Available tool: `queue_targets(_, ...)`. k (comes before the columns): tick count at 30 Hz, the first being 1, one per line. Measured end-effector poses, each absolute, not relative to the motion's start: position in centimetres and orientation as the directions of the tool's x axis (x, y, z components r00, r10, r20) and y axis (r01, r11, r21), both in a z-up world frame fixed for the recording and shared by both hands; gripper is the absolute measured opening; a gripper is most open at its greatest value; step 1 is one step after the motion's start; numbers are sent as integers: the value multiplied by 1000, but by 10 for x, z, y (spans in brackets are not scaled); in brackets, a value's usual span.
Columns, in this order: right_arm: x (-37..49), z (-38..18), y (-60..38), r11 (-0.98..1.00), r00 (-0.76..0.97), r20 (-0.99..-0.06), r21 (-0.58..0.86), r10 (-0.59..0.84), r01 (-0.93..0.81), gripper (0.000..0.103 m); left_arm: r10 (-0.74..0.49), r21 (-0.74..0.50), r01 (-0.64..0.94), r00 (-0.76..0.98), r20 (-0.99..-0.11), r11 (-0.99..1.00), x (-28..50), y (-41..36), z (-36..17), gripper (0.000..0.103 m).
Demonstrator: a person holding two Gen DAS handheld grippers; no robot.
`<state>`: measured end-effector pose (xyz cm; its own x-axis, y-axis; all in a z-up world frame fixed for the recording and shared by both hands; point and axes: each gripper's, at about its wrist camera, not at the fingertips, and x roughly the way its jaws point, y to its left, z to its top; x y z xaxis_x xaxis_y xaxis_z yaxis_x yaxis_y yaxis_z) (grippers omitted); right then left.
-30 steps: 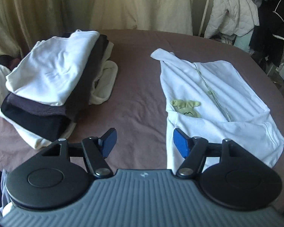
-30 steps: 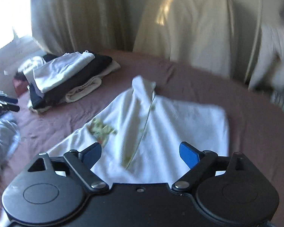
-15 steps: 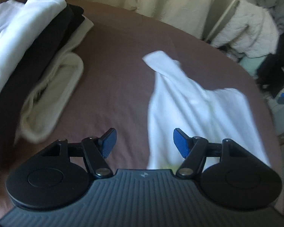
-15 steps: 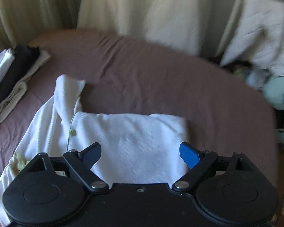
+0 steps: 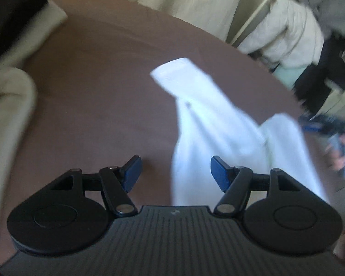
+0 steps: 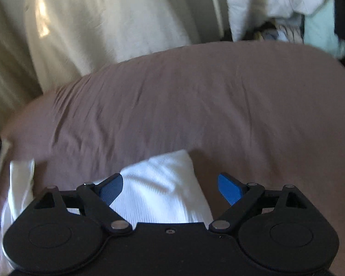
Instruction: Fold clothes
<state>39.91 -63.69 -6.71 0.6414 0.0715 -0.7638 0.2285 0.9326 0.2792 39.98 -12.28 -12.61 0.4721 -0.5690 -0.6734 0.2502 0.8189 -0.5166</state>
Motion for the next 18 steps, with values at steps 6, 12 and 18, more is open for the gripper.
queue_targets(6, 406, -88, -620, 976, 617, -787, 135, -1, 174, 92, -594, -546, 248, 456, -663, 800, 436, -158, -134, 70)
queue_targets(12, 371, -84, -592, 963, 704, -704, 119, -91, 243, 13, -606, -665, 80, 504, -615, 742, 460, -165, -147, 79)
queue_targets(18, 273, -22, -559, 952, 868, -494, 239, -48, 189, 11, -656, -589, 315, 509, -557, 744, 422, -189, -115, 4)
